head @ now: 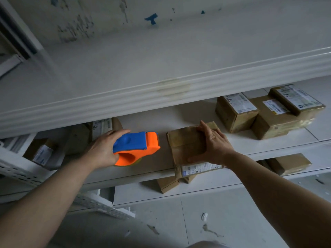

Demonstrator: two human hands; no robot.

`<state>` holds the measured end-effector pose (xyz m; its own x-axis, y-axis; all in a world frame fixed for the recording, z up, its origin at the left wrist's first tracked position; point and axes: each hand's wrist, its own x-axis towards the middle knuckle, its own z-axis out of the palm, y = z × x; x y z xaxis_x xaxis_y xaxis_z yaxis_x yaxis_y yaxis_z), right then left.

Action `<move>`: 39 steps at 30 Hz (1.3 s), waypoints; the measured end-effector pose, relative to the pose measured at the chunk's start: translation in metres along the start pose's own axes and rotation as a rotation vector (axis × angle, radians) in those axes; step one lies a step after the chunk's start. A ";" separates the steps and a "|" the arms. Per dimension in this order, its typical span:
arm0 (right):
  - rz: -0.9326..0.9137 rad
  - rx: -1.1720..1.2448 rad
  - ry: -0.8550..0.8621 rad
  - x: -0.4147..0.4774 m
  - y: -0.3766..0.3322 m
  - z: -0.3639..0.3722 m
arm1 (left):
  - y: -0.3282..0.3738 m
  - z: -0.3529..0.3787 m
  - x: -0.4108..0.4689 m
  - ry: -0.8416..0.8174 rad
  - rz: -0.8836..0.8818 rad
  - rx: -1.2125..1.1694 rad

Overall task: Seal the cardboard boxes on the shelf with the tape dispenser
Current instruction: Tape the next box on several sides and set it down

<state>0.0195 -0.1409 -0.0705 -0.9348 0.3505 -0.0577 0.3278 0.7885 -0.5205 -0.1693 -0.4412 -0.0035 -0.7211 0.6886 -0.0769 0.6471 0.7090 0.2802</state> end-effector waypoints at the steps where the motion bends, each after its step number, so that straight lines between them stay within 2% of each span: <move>1: -0.004 -0.004 0.000 -0.001 0.000 0.000 | -0.001 0.003 -0.001 0.002 0.018 -0.004; 12: -0.014 -0.057 -0.035 -0.001 -0.002 -0.004 | 0.004 0.027 0.004 -0.031 0.038 0.062; 15: -0.101 -0.214 -0.116 -0.003 -0.003 -0.006 | 0.015 0.037 0.006 -0.050 0.025 0.059; 18: -0.200 -0.369 -0.090 -0.005 -0.016 -0.005 | 0.027 0.046 0.008 -0.046 0.025 -0.008; 22: -0.308 -0.399 -0.165 -0.010 -0.041 0.014 | 0.033 0.051 0.006 -0.037 0.029 -0.046; 26: -0.283 -0.447 -0.246 -0.010 -0.037 0.023 | 0.035 0.057 0.002 -0.034 0.012 -0.052; 33: -0.256 -0.503 -0.284 -0.006 -0.047 0.017 | 0.033 0.062 -0.005 -0.052 -0.042 -0.037; 36: -0.258 -0.597 -0.242 0.003 -0.068 0.017 | 0.030 0.062 -0.008 -0.051 -0.018 -0.046; 39: -0.265 -0.754 -0.328 0.012 -0.083 0.023 | 0.028 0.061 -0.012 -0.046 -0.006 -0.080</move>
<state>-0.0221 -0.2134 -0.0474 -0.9476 0.0354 -0.3176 -0.0121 0.9892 0.1463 -0.1269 -0.4205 -0.0534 -0.7115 0.6920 -0.1217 0.6200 0.6999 0.3547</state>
